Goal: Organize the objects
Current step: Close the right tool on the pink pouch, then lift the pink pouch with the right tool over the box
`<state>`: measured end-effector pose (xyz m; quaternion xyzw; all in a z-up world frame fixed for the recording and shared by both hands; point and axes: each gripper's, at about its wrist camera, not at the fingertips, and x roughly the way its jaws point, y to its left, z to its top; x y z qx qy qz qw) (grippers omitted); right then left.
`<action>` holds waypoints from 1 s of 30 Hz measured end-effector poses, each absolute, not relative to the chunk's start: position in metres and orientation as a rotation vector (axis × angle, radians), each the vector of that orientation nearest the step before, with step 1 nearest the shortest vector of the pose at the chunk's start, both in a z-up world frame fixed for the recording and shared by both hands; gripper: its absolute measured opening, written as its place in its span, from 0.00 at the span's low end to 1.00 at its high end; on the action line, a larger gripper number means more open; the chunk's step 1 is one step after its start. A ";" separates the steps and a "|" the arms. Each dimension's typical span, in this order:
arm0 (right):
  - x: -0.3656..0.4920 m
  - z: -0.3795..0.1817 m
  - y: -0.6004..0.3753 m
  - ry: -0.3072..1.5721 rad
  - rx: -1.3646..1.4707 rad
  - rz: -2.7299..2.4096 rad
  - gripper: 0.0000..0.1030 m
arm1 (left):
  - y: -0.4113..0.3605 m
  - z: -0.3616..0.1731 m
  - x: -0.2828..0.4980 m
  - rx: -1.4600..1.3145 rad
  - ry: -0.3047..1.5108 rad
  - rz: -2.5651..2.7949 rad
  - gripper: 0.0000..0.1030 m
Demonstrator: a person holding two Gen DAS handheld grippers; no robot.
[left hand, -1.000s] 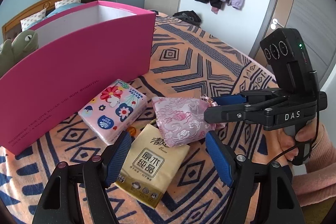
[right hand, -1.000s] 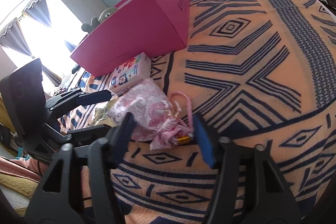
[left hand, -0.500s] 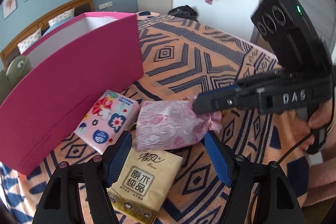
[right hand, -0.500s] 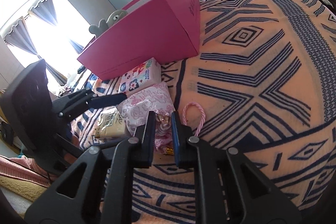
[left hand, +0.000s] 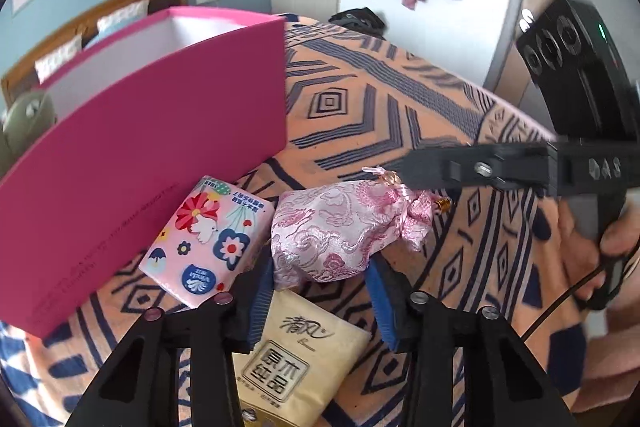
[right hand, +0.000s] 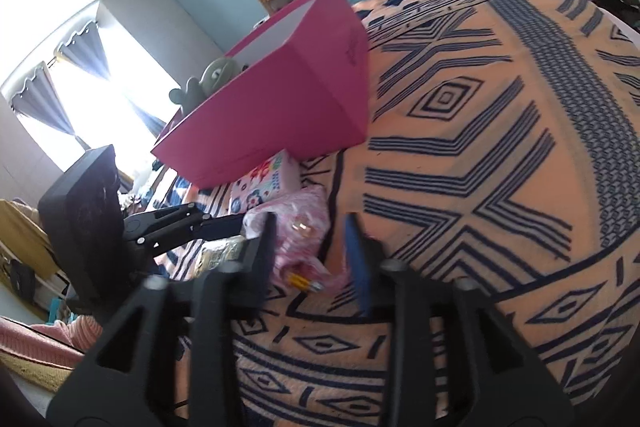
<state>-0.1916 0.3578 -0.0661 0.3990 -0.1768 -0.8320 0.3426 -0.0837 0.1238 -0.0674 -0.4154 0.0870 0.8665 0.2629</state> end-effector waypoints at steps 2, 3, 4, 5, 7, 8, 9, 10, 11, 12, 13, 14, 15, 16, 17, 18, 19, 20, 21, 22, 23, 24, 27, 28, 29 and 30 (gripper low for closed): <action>-0.190 -0.068 0.360 -0.468 1.036 -2.161 0.48 | 0.118 -0.067 -0.089 -1.146 0.165 2.339 0.41; -0.189 -0.069 0.360 -0.472 1.034 -2.151 0.48 | 0.115 -0.067 -0.091 -1.157 0.136 2.338 0.41; -0.188 -0.069 0.359 -0.470 1.032 -2.144 0.48 | 0.112 -0.067 -0.095 -1.169 0.099 2.341 0.41; -0.187 -0.069 0.358 -0.464 1.028 -2.139 0.49 | 0.110 -0.067 -0.097 -1.176 0.077 2.343 0.41; -0.184 -0.069 0.353 -0.449 1.015 -2.123 0.49 | 0.104 -0.068 -0.103 -1.194 0.013 2.332 0.41; -0.183 -0.068 0.350 -0.435 1.007 -2.117 0.49 | 0.101 -0.068 -0.105 -1.203 -0.028 2.318 0.41; -0.182 -0.067 0.346 -0.414 0.997 -2.113 0.49 | 0.098 -0.069 -0.106 -1.207 -0.057 2.307 0.41; -0.182 -0.066 0.342 -0.394 0.989 -2.116 0.49 | 0.096 -0.069 -0.107 -1.209 -0.075 2.303 0.41; -0.182 -0.066 0.338 -0.371 0.987 -2.121 0.49 | 0.095 -0.068 -0.108 -1.209 -0.089 2.302 0.41; -0.183 -0.066 0.332 -0.345 0.990 -2.127 0.49 | 0.094 -0.068 -0.108 -1.211 -0.098 2.302 0.41; -0.185 -0.066 0.327 -0.331 0.995 -2.128 0.49 | 0.092 -0.068 -0.109 -1.214 -0.111 2.303 0.41; -0.186 -0.066 0.324 -0.325 0.995 -2.128 0.49 | 0.091 -0.068 -0.109 -1.215 -0.119 2.301 0.41; -0.188 -0.067 0.321 -0.326 0.994 -2.129 0.46 | 0.091 -0.069 -0.110 -1.217 -0.127 2.299 0.41; -0.190 -0.066 0.318 -0.325 0.993 -2.130 0.43 | 0.090 -0.069 -0.111 -1.217 -0.134 2.295 0.41; -0.192 -0.065 0.315 -0.317 0.990 -2.128 0.36 | 0.090 -0.069 -0.111 -1.215 -0.136 2.291 0.41; -0.193 -0.062 0.312 -0.304 0.973 -2.134 0.34 | 0.089 -0.069 -0.111 -1.212 -0.139 2.286 0.41; -0.194 -0.060 0.310 -0.297 0.958 -2.144 0.34 | 0.088 -0.069 -0.111 -1.210 -0.141 2.282 0.41; -0.195 -0.057 0.307 -0.285 0.948 -2.154 0.34 | 0.089 -0.070 -0.112 -1.209 -0.140 2.277 0.40; -0.196 -0.055 0.305 -0.272 0.941 -2.168 0.34 | 0.090 -0.069 -0.112 -1.201 -0.144 2.270 0.39; -0.199 -0.054 0.303 -0.266 0.941 -2.189 0.34 | 0.091 -0.068 -0.110 -1.193 -0.139 2.266 0.39; -0.203 -0.054 0.302 -0.268 0.956 -2.206 0.34 | 0.092 -0.067 -0.110 -1.185 -0.129 2.270 0.39; -0.209 -0.057 0.301 -0.288 0.990 -2.201 0.36 | 0.094 -0.066 -0.109 -1.179 -0.113 2.279 0.39; -0.221 -0.062 0.300 -0.350 1.020 -2.168 0.36 | 0.095 -0.064 -0.110 -1.177 -0.097 2.288 0.39; -0.221 -0.062 0.299 -0.344 1.013 -2.176 0.36 | 0.095 -0.064 -0.111 -1.180 -0.096 2.290 0.39; -0.222 -0.061 0.298 -0.342 1.006 -2.176 0.36 | 0.095 -0.065 -0.111 -1.181 -0.093 2.292 0.39; -0.222 -0.060 0.297 -0.347 0.997 -2.173 0.33 | 0.095 -0.065 -0.112 -1.184 -0.093 2.291 0.39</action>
